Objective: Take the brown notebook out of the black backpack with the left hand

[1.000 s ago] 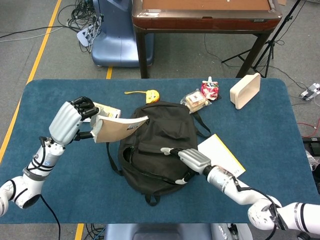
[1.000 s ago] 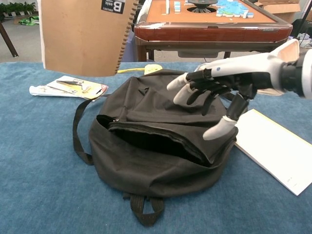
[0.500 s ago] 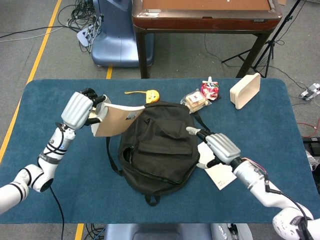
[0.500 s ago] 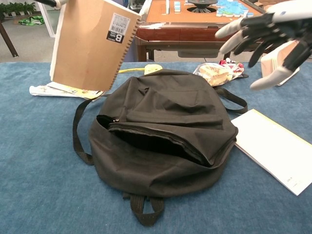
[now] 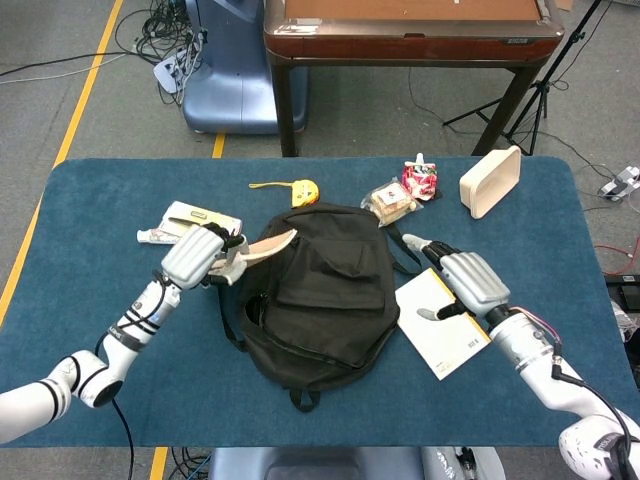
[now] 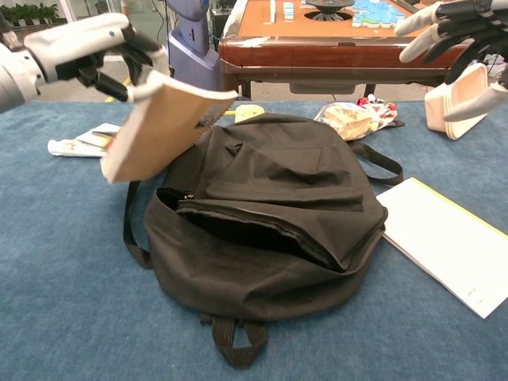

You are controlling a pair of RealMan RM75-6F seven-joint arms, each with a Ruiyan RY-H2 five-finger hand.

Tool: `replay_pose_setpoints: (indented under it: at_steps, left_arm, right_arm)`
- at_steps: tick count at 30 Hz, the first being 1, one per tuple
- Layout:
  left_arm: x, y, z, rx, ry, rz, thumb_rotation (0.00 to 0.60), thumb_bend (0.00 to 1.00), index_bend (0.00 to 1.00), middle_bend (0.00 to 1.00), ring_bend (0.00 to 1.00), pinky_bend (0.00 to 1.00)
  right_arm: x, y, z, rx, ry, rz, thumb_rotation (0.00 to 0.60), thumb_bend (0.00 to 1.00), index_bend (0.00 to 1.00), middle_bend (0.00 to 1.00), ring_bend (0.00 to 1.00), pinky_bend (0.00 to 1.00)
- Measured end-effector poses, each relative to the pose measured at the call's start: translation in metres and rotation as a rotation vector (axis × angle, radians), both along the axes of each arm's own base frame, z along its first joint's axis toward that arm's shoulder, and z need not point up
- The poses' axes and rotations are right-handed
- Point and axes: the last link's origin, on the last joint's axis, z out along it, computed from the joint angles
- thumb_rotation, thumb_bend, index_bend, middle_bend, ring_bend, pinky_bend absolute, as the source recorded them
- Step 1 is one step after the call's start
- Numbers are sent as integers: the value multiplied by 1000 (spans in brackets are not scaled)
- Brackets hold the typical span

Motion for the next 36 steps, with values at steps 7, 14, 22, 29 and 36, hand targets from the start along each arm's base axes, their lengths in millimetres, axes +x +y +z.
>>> replay_pose_setpoints:
  at_steps: [7, 14, 22, 29, 36]
  left_arm:
    - [-5, -36, 16, -70, 62, 70, 376, 248, 160, 200, 195, 295]
    - [-50, -45, 56, 86, 81, 219, 600, 248, 184, 200, 196, 290]
    - [-108, -61, 100, 299, 114, 387, 600, 248, 220, 200, 196, 282]
    - [-148, -92, 121, 403, 171, 487, 600, 248, 239, 200, 197, 273]
    - [-174, -136, 122, 475, 234, 547, 600, 248, 251, 200, 197, 263]
  right_arm:
    - [-14, 5, 6, -56, 57, -18, 600, 12, 0, 167, 149, 286]
    - [-40, 17, 16, -116, 88, -82, 600, 102, 0, 185, 149, 288]
    - [-76, 38, 31, -233, 181, -124, 600, 211, 42, 254, 190, 370]
    - [-101, 61, 36, -298, 258, -127, 600, 212, 189, 301, 230, 371]
    - [-121, 82, 36, -397, 278, -99, 600, 211, 274, 346, 283, 404]
